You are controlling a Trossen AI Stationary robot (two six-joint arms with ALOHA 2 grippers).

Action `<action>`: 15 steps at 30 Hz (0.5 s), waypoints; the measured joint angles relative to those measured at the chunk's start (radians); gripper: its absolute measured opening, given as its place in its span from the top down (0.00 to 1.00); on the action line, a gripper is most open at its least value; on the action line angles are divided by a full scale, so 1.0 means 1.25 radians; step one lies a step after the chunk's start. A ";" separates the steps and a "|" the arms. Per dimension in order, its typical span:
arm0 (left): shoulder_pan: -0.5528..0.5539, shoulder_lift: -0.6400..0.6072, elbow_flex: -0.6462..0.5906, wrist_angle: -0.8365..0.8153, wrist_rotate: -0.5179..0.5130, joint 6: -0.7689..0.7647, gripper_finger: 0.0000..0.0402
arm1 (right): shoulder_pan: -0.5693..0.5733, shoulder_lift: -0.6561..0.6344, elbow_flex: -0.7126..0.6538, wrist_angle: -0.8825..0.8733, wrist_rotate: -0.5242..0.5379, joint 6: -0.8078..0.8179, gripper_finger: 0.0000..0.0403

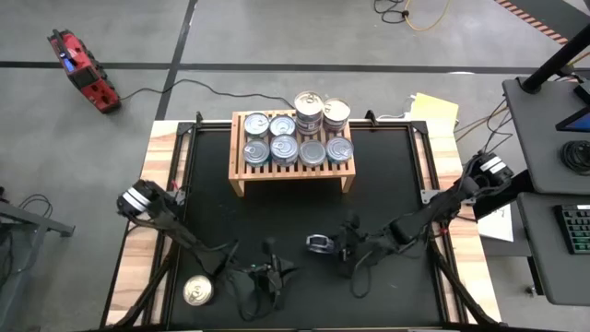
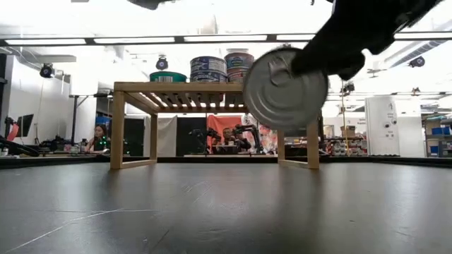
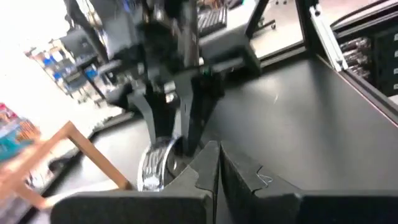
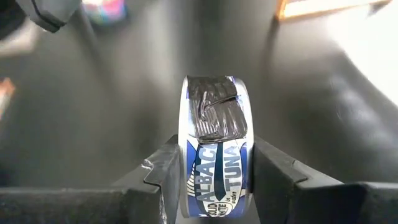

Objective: Stack canned seafood by type on shelf
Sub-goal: Stack the blue tuna can on top of the blue tuna can

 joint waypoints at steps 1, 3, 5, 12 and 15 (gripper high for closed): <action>-0.001 -0.014 -0.004 0.000 0.001 0.018 1.00 | -0.003 -0.011 -0.034 0.074 0.001 -0.017 0.65; -0.003 -0.046 -0.019 -0.005 0.000 0.051 1.00 | -0.011 -0.019 -0.091 0.225 0.002 -0.039 0.65; -0.003 -0.083 -0.041 -0.001 0.006 0.076 1.00 | -0.018 -0.020 -0.143 0.365 0.001 -0.067 0.65; 0.003 -0.220 -0.199 0.197 0.115 0.084 1.00 | -0.041 -0.020 -0.228 0.582 -0.005 -0.096 0.65; 0.006 -0.244 -0.268 0.336 0.138 0.053 1.00 | -0.045 -0.020 -0.235 0.628 -0.005 -0.128 0.65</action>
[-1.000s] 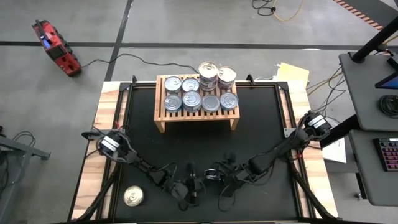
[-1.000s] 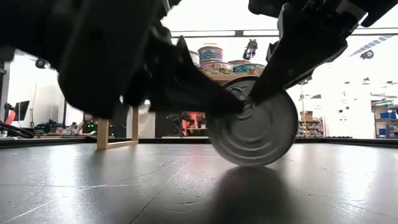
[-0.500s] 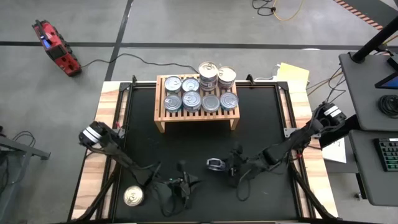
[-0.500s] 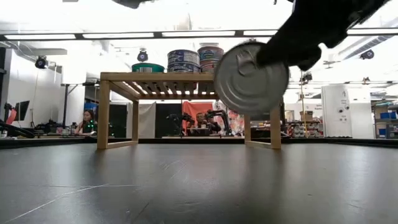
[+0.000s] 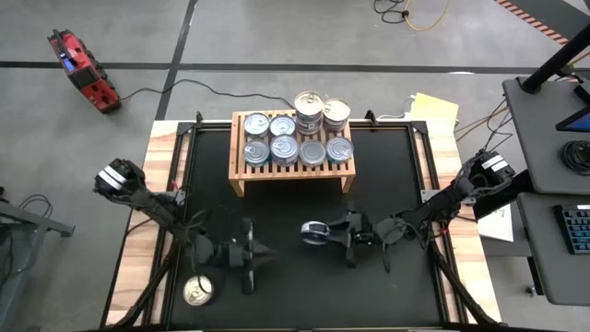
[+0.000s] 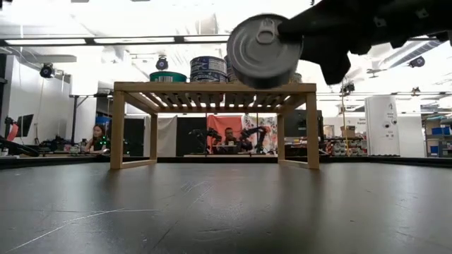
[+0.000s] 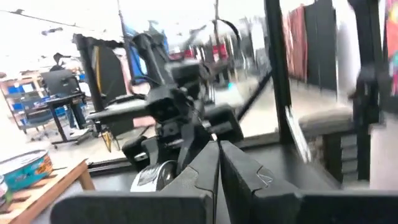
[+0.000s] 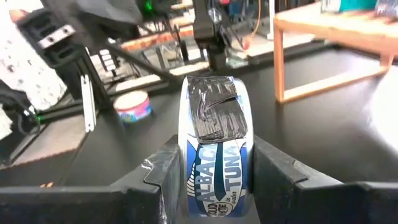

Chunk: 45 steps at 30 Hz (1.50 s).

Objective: Stack canned seafood by type on shelf
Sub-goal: Stack the blue tuna can on top of the blue tuna can

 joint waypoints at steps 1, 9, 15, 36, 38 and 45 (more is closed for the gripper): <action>0.002 0.000 -0.017 0.045 0.000 -0.012 1.00 | 0.000 0.000 -0.001 0.014 0.000 -0.016 0.65; 0.008 0.014 -0.074 0.180 -0.046 -0.136 1.00 | 0.002 0.036 -0.005 0.159 -0.063 -0.168 0.65; 0.012 0.034 -0.070 0.175 -0.084 -0.193 0.91 | 0.000 0.121 0.012 0.297 -0.100 -0.255 0.65; 0.038 0.062 -0.073 0.119 -0.085 -0.308 0.29 | -0.024 0.143 0.060 0.330 -0.148 -0.329 0.65; 0.048 0.081 -0.060 0.119 -0.085 -0.304 0.27 | -0.027 0.143 0.068 0.332 -0.149 -0.346 0.65; 0.064 0.138 0.007 0.120 -0.085 -0.213 0.26 | -0.048 0.143 0.090 0.322 -0.219 -0.350 0.65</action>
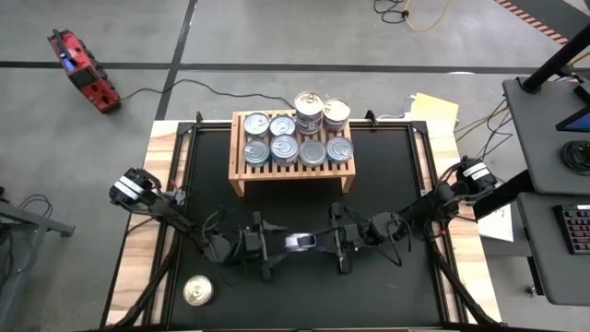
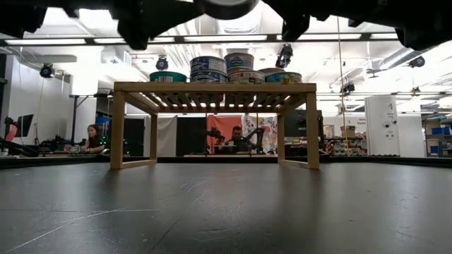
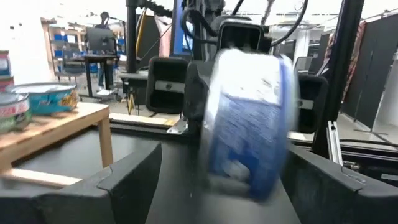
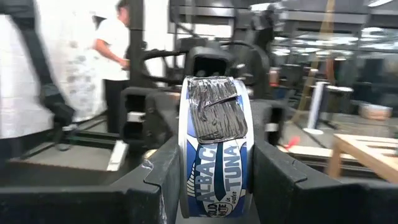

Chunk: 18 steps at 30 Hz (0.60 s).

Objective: Stack canned seafood by type on shelf
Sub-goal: Stack the blue tuna can on top of the blue tuna can

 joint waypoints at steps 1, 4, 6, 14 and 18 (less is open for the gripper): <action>0.000 0.003 0.010 0.000 0.000 0.009 0.26 | -0.002 0.000 0.001 -0.003 -0.019 0.002 0.65; 0.000 0.019 0.034 -0.001 0.000 0.043 0.26 | -0.004 0.000 0.005 -0.008 -0.048 0.003 0.65; 0.000 0.027 0.045 -0.001 0.000 0.059 0.26 | -0.006 0.000 0.005 -0.011 -0.049 0.003 0.65; 0.000 0.031 0.048 0.017 0.001 0.054 0.34 | -0.006 0.000 0.005 -0.023 -0.051 0.003 0.65; 0.001 0.031 0.051 0.014 0.002 0.061 0.49 | -0.006 0.000 0.005 -0.025 -0.050 0.003 0.61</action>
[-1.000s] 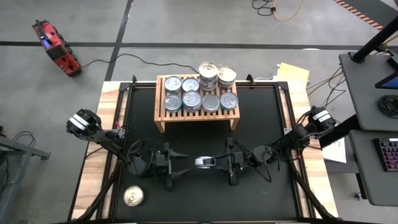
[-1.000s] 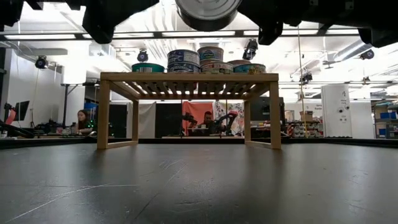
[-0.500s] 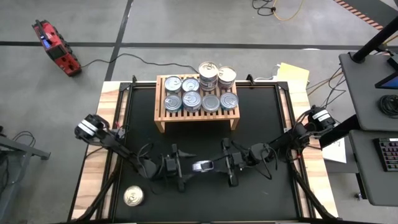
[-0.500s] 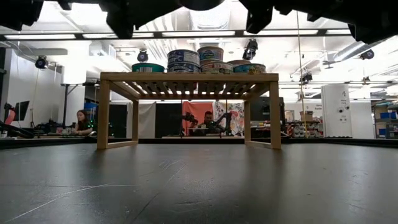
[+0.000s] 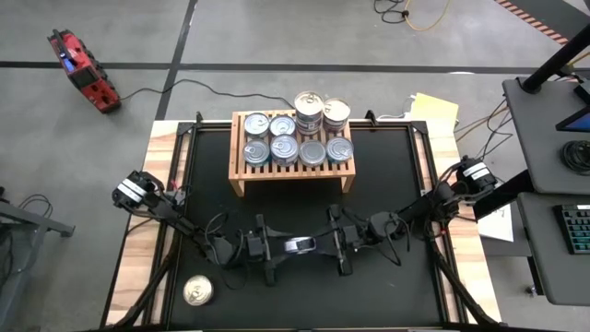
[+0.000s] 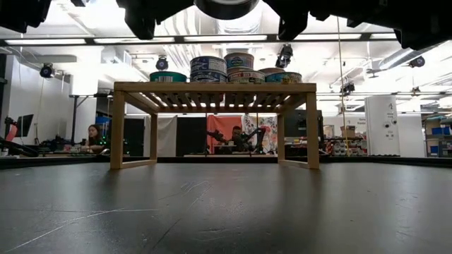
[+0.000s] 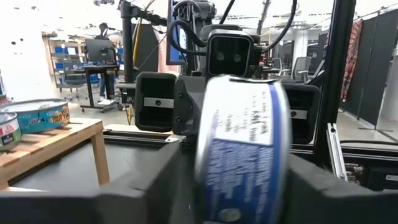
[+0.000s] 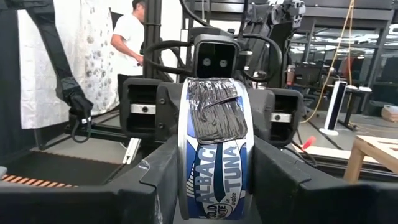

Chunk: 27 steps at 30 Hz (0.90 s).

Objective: Stack canned seafood by type on shelf
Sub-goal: Stack the blue tuna can on top of the blue tuna can

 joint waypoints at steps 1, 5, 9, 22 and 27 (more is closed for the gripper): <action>0.001 0.000 0.003 -0.002 0.000 0.007 0.55 | 0.000 0.000 0.000 0.000 0.001 0.000 0.60; 0.005 0.000 0.007 -0.004 0.004 0.029 0.70 | -0.001 0.000 0.000 0.002 0.006 0.004 0.61; 0.008 0.000 0.004 0.011 0.001 0.024 0.70 | -0.002 -0.003 0.000 0.001 0.012 0.009 0.62; 0.007 -0.026 -0.015 0.046 -0.042 -0.081 0.70 | -0.001 -0.042 0.000 -0.053 0.051 -0.011 0.29; 0.005 -0.041 -0.025 0.113 -0.074 -0.144 0.70 | 0.011 -0.085 0.000 -0.107 0.117 -0.076 0.26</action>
